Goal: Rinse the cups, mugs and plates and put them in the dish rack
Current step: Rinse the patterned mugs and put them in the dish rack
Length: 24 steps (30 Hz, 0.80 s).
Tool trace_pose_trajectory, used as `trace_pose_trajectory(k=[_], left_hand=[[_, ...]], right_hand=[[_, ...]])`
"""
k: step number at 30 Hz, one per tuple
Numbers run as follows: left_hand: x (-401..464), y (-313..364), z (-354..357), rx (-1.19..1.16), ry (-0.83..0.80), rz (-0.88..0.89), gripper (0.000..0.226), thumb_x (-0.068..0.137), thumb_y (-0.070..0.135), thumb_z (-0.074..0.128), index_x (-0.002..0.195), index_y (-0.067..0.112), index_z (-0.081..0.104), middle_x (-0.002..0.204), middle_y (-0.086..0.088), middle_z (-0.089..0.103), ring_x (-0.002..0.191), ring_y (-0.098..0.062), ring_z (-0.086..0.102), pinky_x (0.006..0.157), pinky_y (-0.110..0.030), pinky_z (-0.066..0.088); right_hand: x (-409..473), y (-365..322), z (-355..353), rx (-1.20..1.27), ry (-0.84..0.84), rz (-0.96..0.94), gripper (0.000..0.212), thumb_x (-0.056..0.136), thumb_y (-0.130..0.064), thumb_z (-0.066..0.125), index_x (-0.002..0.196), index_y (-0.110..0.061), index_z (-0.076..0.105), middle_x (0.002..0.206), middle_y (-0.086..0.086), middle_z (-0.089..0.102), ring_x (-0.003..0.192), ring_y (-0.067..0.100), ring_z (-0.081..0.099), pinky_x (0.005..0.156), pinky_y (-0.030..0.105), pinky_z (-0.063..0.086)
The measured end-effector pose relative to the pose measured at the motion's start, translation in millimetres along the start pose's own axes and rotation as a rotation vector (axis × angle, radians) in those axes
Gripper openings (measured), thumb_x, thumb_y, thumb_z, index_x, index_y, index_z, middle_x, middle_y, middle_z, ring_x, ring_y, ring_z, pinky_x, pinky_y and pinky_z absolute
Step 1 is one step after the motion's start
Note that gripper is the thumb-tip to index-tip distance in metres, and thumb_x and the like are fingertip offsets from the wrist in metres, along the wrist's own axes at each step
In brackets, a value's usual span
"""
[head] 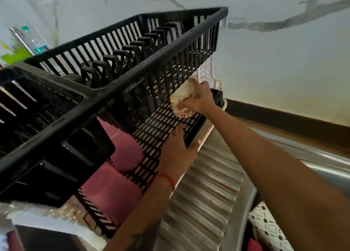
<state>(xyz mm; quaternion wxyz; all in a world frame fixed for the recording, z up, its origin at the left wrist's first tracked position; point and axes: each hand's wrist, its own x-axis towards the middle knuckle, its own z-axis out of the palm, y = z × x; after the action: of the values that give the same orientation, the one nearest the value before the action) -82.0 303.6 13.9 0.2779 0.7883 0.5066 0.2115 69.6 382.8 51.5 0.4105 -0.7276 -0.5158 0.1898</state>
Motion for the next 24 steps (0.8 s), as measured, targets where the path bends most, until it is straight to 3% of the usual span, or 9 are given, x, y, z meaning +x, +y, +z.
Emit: trace_pose_trajectory(k=[3, 6, 8, 11, 15, 20, 24], left_hand=[[1.7, -0.2, 0.0, -0.023, 0.013, 0.009, 0.064, 0.087, 0.039, 0.063, 0.143, 0.024, 0.036, 0.14, -0.001, 0.046, 0.126, -0.016, 0.045, 0.094, -0.022, 0.032], [-5.4, 4.6, -0.7, 0.143, 0.021, 0.114, 0.065, 0.089, 0.039, 0.06, 0.145, 0.024, 0.031, 0.143, -0.001, 0.043, 0.128, -0.017, 0.043, 0.105, -0.034, 0.032], [-16.9, 5.5, -1.4, 0.289, 0.057, 0.205, 0.066, 0.09, 0.043, 0.056, 0.147, 0.026, 0.026, 0.148, 0.003, 0.037, 0.134, -0.016, 0.037, 0.115, -0.047, 0.019], [-27.9, 1.7, -3.0, 0.445, 0.12, 0.254, 0.071, 0.09, 0.045, 0.053, 0.149, 0.026, 0.019, 0.152, 0.002, 0.03, 0.139, -0.019, 0.03, 0.116, -0.055, 0.005], [-30.4, -7.8, -0.4, 0.556, 0.069, 0.265, 0.08, 0.09, 0.049, 0.05, 0.152, 0.024, 0.006, 0.156, -0.001, 0.02, 0.142, -0.02, 0.022, 0.117, -0.051, 0.0], [-30.1, -10.6, 4.3, 0.481, 0.049, 0.278, 0.085, 0.085, 0.049, 0.057, 0.151, 0.023, 0.01, 0.155, -0.001, 0.024, 0.14, -0.02, 0.026, 0.118, -0.046, 0.003], [-28.5, -11.6, 4.1, 0.455, 0.033, 0.273, 0.087, 0.083, 0.047, 0.059, 0.151, 0.022, 0.011, 0.154, 0.002, 0.026, 0.139, -0.018, 0.029, 0.117, -0.047, 0.004]], right_hand=[[12.8, 3.0, 8.9, -0.002, 0.038, 0.001, 0.099, 0.063, -0.029, 0.087, 0.145, -0.021, 0.032, 0.133, 0.015, 0.038, 0.119, 0.031, 0.044, 0.101, 0.033, 0.037], [17.7, 1.7, 16.0, -0.03, 0.076, -0.054, 0.092, 0.066, -0.027, 0.086, 0.141, -0.015, 0.036, 0.13, 0.014, 0.047, 0.119, 0.029, 0.047, 0.096, 0.034, 0.04], [18.0, 2.4, 20.9, -0.022, 0.113, -0.068, 0.088, 0.068, -0.027, 0.084, 0.139, -0.014, 0.035, 0.124, 0.013, 0.055, 0.114, 0.029, 0.052, 0.092, 0.037, 0.043], [19.7, 4.0, 28.7, 0.055, 0.172, -0.035, 0.086, 0.068, -0.026, 0.085, 0.134, -0.011, 0.032, 0.117, 0.013, 0.059, 0.111, 0.03, 0.055, 0.086, 0.037, 0.044], [24.2, 3.0, 39.2, 0.12, 0.185, 0.031, 0.083, 0.064, -0.031, 0.087, 0.123, -0.009, 0.033, 0.118, 0.013, 0.057, 0.113, 0.03, 0.053, 0.09, 0.039, 0.045], [29.9, 9.3, 42.9, 0.128, 0.195, 0.012, 0.081, 0.062, -0.034, 0.088, 0.119, -0.011, 0.035, 0.12, 0.012, 0.052, 0.113, 0.026, 0.05, 0.082, 0.031, 0.04], [28.6, 7.9, 41.9, 0.126, 0.204, 0.004, 0.079, 0.064, -0.027, 0.087, 0.122, -0.01, 0.036, 0.129, 0.012, 0.044, 0.119, 0.026, 0.045, 0.094, 0.034, 0.042]])
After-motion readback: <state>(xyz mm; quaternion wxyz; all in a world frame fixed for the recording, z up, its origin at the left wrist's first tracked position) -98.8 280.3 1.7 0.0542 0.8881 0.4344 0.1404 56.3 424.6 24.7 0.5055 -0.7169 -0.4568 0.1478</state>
